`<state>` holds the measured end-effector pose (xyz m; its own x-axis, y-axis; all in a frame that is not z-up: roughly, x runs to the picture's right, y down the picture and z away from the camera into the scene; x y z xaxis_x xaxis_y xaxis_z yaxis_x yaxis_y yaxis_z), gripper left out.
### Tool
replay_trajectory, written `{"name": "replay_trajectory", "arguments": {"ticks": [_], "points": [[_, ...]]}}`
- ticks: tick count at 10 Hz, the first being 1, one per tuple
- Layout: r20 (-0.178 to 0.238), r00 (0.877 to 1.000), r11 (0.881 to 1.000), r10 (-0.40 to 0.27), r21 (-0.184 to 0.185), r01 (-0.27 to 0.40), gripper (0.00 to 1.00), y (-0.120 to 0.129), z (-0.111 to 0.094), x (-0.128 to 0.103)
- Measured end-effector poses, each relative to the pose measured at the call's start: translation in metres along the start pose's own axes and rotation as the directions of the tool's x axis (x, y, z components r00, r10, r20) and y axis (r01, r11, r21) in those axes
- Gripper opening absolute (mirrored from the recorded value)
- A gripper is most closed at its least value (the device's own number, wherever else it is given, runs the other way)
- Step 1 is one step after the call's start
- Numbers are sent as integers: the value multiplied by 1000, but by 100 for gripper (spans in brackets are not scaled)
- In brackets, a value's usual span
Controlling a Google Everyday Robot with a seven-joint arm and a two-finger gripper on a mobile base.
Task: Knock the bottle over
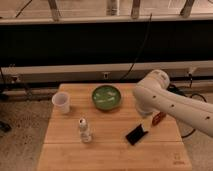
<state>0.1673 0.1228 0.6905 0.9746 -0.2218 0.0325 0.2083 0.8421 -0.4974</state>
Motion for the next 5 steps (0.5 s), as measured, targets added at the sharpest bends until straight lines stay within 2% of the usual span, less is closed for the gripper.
{"name": "replay_trajectory", "arguments": {"ticks": [1, 4, 5], "points": [[1, 1000, 1000, -23, 4, 23, 80, -1, 0, -12], [-3, 998, 997, -70, 8, 70, 80, 3, 2, -21], [-3, 996, 996, -93, 12, 93, 80, 3, 1, -33]]}}
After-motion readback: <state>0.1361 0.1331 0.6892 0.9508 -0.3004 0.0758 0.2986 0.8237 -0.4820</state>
